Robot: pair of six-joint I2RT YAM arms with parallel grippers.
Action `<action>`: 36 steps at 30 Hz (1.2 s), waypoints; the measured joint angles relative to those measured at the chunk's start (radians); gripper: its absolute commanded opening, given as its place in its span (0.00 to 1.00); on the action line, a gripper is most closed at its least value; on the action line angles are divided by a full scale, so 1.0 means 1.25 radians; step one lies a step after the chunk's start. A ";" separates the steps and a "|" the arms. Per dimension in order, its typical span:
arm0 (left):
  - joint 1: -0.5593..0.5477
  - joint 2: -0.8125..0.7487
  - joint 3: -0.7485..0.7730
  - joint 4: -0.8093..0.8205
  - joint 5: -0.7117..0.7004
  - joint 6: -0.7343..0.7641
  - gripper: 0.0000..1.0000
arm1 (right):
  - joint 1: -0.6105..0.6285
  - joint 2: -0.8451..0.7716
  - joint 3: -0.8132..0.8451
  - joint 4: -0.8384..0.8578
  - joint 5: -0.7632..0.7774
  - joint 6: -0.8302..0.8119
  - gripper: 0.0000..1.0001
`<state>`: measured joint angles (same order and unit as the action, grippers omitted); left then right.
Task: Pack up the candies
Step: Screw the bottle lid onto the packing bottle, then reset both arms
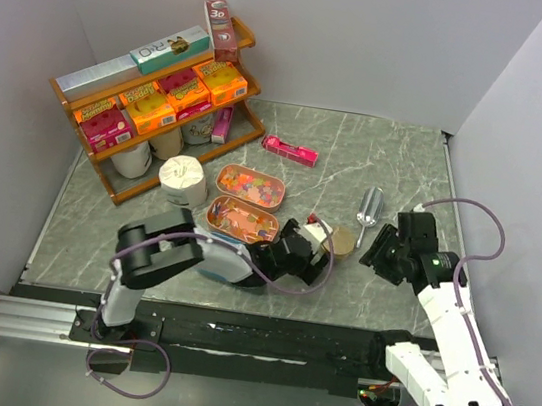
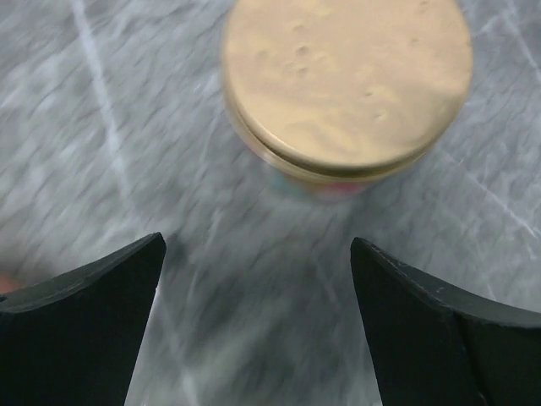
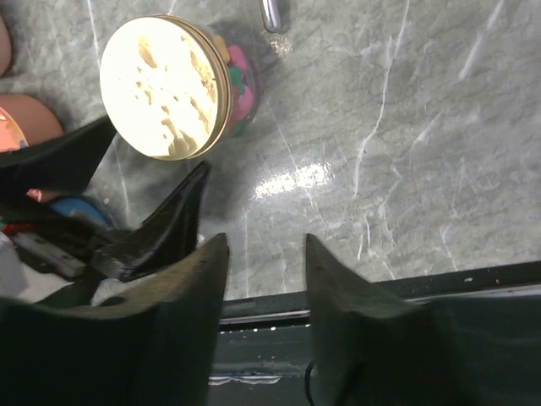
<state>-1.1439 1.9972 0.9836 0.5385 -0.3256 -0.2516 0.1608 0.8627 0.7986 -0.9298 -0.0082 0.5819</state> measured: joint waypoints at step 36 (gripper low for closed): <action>0.007 -0.671 -0.159 -0.681 -0.284 -0.341 0.96 | -0.004 -0.123 -0.016 -0.019 0.057 0.004 0.99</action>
<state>-1.1355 1.1580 0.7849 -0.3130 -0.6804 -0.6785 0.1562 0.7086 0.7784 -0.9539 0.0631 0.5873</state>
